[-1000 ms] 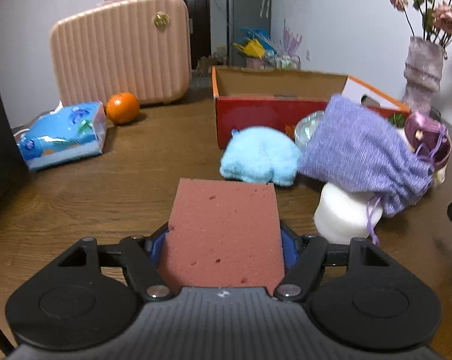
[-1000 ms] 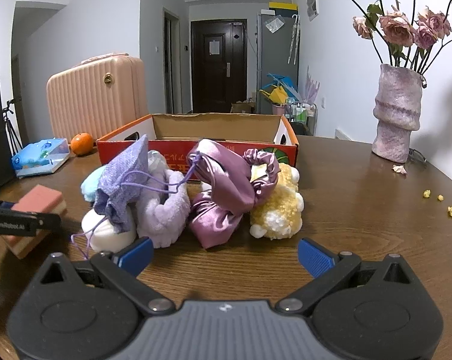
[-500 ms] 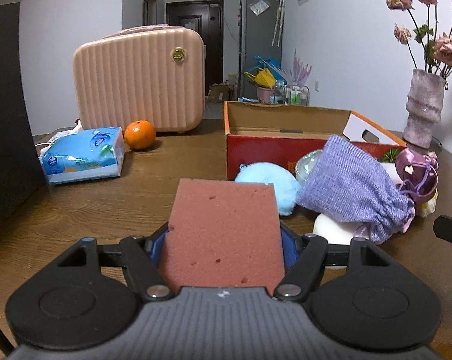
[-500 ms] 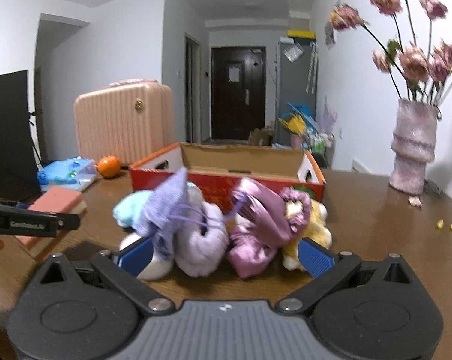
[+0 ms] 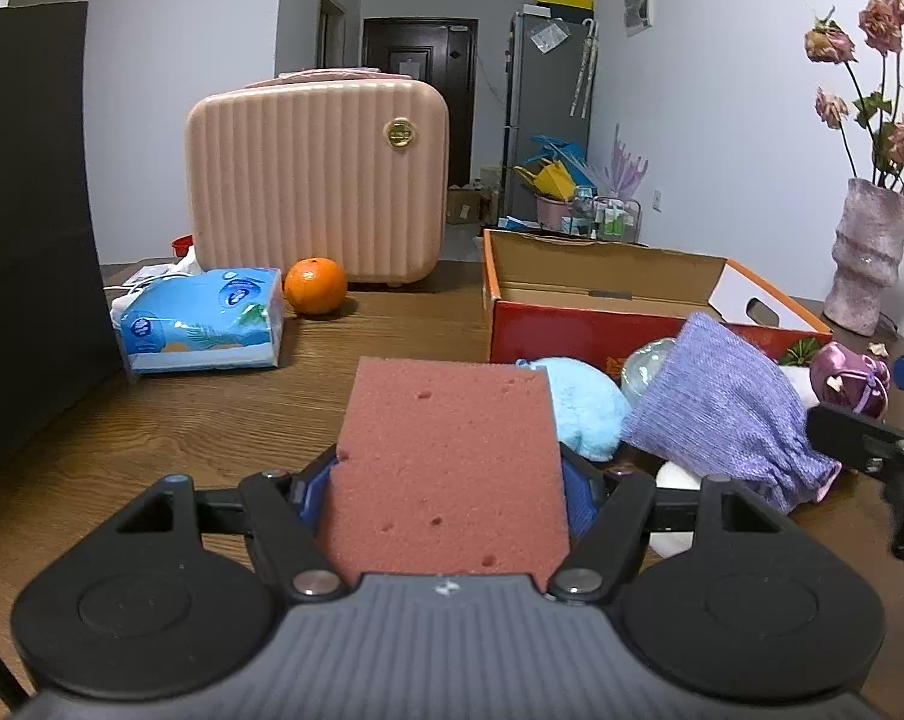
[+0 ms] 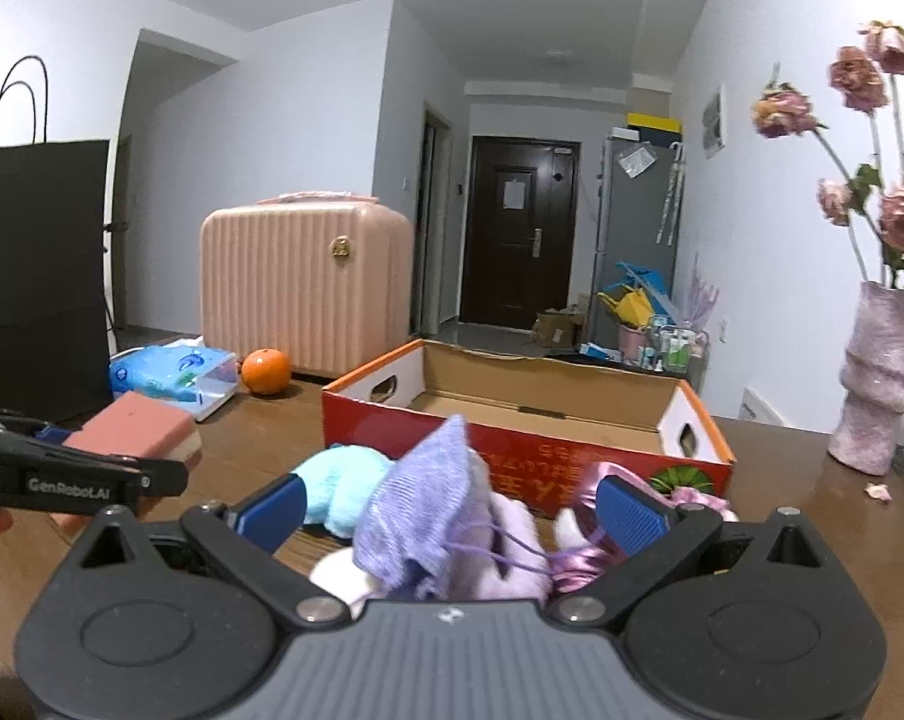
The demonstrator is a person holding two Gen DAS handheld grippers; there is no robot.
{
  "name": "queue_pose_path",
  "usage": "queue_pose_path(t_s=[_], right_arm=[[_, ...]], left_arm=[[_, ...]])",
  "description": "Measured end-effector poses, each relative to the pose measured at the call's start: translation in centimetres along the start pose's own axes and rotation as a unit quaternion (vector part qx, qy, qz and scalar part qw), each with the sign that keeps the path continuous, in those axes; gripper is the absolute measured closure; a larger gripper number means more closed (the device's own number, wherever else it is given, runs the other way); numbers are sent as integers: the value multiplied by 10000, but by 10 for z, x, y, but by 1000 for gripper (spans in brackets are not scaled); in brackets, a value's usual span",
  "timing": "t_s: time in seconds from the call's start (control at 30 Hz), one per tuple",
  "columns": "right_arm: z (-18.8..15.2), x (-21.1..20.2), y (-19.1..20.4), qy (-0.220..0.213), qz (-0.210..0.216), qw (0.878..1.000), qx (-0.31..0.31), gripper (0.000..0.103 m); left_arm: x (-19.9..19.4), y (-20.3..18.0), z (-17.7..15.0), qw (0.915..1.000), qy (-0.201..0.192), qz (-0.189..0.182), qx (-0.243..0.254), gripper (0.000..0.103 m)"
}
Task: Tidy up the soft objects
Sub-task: 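Close the right gripper on the purple lavender sachet bag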
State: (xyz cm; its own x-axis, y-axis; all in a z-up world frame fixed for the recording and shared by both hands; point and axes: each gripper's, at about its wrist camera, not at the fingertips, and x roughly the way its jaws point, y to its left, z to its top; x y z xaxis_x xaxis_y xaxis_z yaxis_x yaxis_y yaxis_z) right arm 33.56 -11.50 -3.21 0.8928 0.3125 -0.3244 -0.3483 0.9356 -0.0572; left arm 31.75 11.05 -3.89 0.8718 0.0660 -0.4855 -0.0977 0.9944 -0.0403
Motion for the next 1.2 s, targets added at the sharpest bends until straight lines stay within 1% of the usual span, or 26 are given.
queue_pose_path(t_s=[0.23, 0.33, 0.4, 0.63, 0.7, 0.73, 0.8, 1.07, 1.2], right_arm=[[4, 37, 12, 440, 0, 9990, -46, 7], [3, 47, 15, 518, 4, 9986, -69, 10], [2, 54, 16, 575, 18, 9983, -105, 18], [-7, 69, 13, 775, 97, 9969, -19, 35], [-10, 69, 10, 781, 123, 9969, 34, 41], [-11, 69, 10, 762, 134, 9970, 52, 42], [-10, 67, 9, 715, 167, 9973, 71, 50], [-10, 60, 10, 609, 269, 9978, 16, 67], [-9, 54, 11, 466, 311, 9984, -3, 70]], left_arm=[[-1, 7, 3, 9999, -26, 62, -93, 32], [0, 8, 3, 9999, 0, 80, -113, 32], [1, 9, 3, 9999, 17, 81, -119, 32], [2, 9, 3, 9999, 48, 83, -116, 32], [3, 9, 2, 9999, 63, 85, -111, 32], [3, 8, 2, 9999, 69, 91, -107, 32], [3, 8, 2, 9999, 71, 95, -103, 32], [3, 8, 2, 9999, 64, 99, -101, 32], [3, 8, 2, 9999, 59, 112, -96, 32]])
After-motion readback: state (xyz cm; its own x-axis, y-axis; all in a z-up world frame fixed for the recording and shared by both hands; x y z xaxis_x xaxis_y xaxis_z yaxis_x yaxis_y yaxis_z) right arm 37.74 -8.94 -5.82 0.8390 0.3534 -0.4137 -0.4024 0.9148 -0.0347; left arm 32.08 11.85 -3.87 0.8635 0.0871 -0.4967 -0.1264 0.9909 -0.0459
